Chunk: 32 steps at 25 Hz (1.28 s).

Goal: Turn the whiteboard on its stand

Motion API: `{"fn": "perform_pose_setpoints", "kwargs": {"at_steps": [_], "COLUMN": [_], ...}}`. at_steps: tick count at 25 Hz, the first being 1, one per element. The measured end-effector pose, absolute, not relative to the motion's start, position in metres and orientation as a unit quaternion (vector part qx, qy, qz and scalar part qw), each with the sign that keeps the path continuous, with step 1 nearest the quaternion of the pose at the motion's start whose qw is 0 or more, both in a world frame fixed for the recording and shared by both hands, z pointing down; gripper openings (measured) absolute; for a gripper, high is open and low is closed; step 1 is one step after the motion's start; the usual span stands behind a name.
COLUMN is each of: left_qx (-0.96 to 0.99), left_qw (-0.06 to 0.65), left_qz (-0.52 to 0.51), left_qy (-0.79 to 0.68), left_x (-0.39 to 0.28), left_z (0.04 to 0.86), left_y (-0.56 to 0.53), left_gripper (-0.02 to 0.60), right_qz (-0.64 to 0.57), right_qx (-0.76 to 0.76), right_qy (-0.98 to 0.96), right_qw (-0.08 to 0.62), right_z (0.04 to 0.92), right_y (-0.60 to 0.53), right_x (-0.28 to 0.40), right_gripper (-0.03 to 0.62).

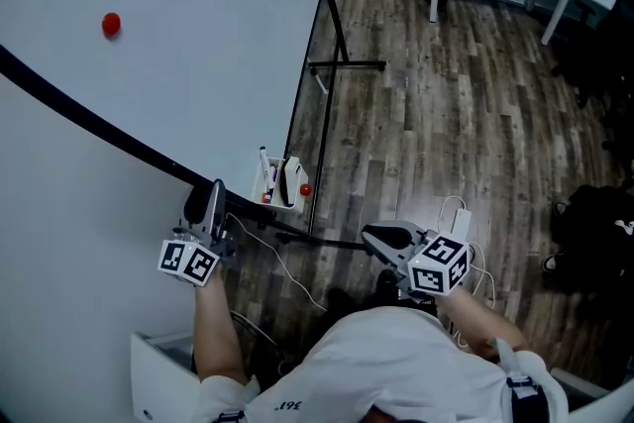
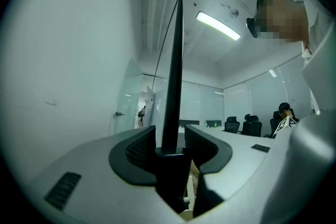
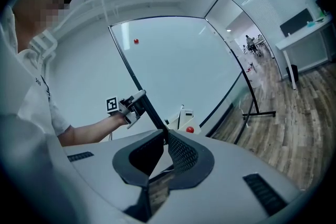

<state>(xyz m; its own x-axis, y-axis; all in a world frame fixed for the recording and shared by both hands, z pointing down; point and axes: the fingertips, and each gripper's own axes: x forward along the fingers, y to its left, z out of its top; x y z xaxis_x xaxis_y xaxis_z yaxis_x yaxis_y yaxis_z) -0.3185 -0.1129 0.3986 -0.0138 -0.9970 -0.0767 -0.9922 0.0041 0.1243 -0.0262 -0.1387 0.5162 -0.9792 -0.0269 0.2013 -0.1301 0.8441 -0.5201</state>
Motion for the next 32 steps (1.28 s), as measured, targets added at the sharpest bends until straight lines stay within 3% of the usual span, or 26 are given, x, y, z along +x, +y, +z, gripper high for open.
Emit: {"fn": "perform_pose_setpoints", "kwargs": {"at_steps": [22,32], "left_qx": [0.659,0.712], "left_qw": [0.036,0.089], "left_qz": [-0.176,-0.213], "left_qy": [-0.730,-0.663], "left_x": [-0.314,-0.249], "left_z": [0.395,0.409], "left_y": [0.011,0.067], "left_gripper": [0.197,0.172], "right_qz": [0.260,0.259], "right_qx": [0.123,0.136], "right_qy": [-0.955,-0.953], "right_qw": [0.075,0.076], "right_z": [0.497,0.499], "right_y": [-0.052,-0.013], "right_x": [-0.009,-0.013], "right_gripper": [0.031,0.031]}}
